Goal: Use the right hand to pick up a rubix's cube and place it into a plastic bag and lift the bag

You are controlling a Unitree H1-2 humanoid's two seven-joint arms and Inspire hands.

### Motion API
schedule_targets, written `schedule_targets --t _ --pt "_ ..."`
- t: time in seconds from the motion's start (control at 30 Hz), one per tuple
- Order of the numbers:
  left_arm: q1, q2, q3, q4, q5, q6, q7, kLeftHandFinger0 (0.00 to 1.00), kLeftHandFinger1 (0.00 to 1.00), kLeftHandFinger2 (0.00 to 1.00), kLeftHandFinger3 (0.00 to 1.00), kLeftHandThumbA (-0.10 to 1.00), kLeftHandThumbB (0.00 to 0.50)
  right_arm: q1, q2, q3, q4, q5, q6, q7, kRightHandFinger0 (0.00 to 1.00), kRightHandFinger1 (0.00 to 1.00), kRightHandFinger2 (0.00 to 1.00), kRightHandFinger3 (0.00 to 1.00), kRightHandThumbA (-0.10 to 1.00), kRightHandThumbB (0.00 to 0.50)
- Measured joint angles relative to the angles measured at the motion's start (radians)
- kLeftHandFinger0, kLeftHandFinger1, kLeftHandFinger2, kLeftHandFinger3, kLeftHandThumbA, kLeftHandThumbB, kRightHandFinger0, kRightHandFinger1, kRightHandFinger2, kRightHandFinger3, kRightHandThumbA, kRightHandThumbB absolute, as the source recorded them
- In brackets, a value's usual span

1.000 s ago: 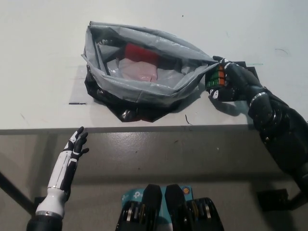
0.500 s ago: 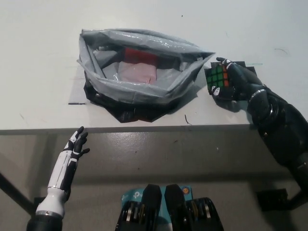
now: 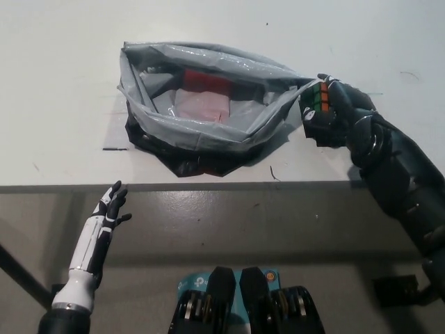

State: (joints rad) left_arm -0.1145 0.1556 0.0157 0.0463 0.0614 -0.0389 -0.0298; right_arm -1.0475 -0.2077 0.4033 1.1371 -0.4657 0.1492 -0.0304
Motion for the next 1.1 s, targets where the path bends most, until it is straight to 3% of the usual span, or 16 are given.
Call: schedule_targets --t 0.23,0.27,0.3,0.33,0.37,0.4,0.43,0.47,0.57,0.63,0.67,0.7,0.87,1.03,1.1 --pt "-0.008 0.000 0.000 0.001 0.000 -0.001 -0.001 0.88 1.00 1.00 1.00 1.00 0.125 -0.018 0.003 -0.005 0.054 0.004 -0.038 -0.017 1.00 1.00 1.00 1.00 0.37 0.500" --pt "-0.008 0.000 0.000 0.001 0.000 -0.001 -0.001 0.88 1.00 1.00 1.00 1.00 0.125 -0.020 0.003 -0.005 0.058 0.004 -0.040 -0.017 0.90 1.00 1.00 1.00 0.32 0.500" --pt "-0.009 0.000 0.000 0.001 0.000 -0.001 -0.001 0.88 1.00 1.00 1.00 1.00 0.126 -0.026 0.004 -0.005 0.072 0.004 -0.041 -0.017 0.78 0.98 1.00 1.00 0.17 0.398" --pt "-0.009 0.000 0.000 0.001 0.000 -0.001 -0.001 0.87 1.00 1.00 1.00 1.00 0.126 -0.029 0.004 -0.005 0.078 0.004 -0.042 -0.018 0.71 0.89 1.00 1.00 0.14 0.410" --pt "-0.010 0.000 0.000 0.001 0.000 -0.001 -0.001 0.87 1.00 1.00 1.00 1.00 0.127 -0.032 0.005 -0.003 0.087 0.003 -0.042 -0.024 0.67 0.82 0.98 1.00 0.00 0.363" --pt "-0.011 0.000 0.000 0.001 0.000 -0.001 -0.001 0.87 1.00 1.00 1.00 1.00 0.128 -0.033 0.006 -0.001 0.090 0.002 -0.042 -0.029 0.45 0.54 0.63 0.98 -0.08 0.271" --pt "-0.012 0.000 0.000 0.002 0.000 -0.001 -0.001 0.87 1.00 1.00 1.00 1.00 0.128 -0.033 0.008 0.001 0.098 0.000 -0.043 -0.043 0.19 0.32 0.46 0.66 -0.10 0.257" --pt "-0.012 0.000 0.000 0.003 0.000 -0.001 -0.001 0.87 1.00 1.00 1.00 1.00 0.125 -0.033 0.010 0.001 0.103 -0.001 -0.044 -0.050 0.04 0.31 0.51 0.46 -0.10 0.212" --pt "-0.012 0.000 0.000 0.003 0.000 -0.001 -0.002 0.88 1.00 1.00 1.00 1.00 0.120 -0.028 0.013 -0.009 0.121 0.000 -0.068 -0.118 0.10 0.43 0.64 0.54 -0.10 0.223" --pt "-0.013 0.001 0.000 0.004 0.000 -0.001 -0.002 0.88 1.00 1.00 1.00 1.00 0.127 -0.019 0.013 -0.018 0.126 0.002 -0.089 -0.160 0.05 0.44 0.73 0.69 -0.10 0.206" --pt "-0.013 0.001 0.000 0.004 0.001 -0.001 -0.002 0.88 1.00 1.00 1.00 1.00 0.129 -0.012 0.013 -0.025 0.129 0.004 -0.107 -0.187 0.01 0.40 0.77 0.71 -0.10 0.202" --pt "-0.014 0.001 0.000 0.004 0.001 -0.001 -0.003 0.88 1.00 1.00 1.00 1.00 0.131 -0.010 0.013 -0.028 0.130 0.005 -0.112 -0.198 0.00 0.43 0.84 0.75 -0.10 0.211" --pt "-0.020 0.001 0.000 0.012 0.002 -0.003 -0.007 0.88 1.00 1.00 1.00 1.00 0.128 0.012 0.014 -0.072 0.155 0.025 -0.178 -0.281 0.00 0.50 0.96 0.86 -0.10 0.219" --pt "-0.025 0.001 0.000 0.022 0.003 -0.009 -0.007 0.89 1.00 1.00 1.00 1.00 0.135 0.029 0.018 -0.111 0.164 0.043 -0.234 -0.344 0.02 0.53 0.97 0.85 -0.10 0.217" --pt "-0.026 0.001 0.000 0.024 0.003 -0.012 -0.007 0.88 1.00 1.00 1.00 1.00 0.130 0.036 0.019 -0.124 0.167 0.051 -0.252 -0.360 0.00 0.51 0.91 0.83 -0.10 0.222"
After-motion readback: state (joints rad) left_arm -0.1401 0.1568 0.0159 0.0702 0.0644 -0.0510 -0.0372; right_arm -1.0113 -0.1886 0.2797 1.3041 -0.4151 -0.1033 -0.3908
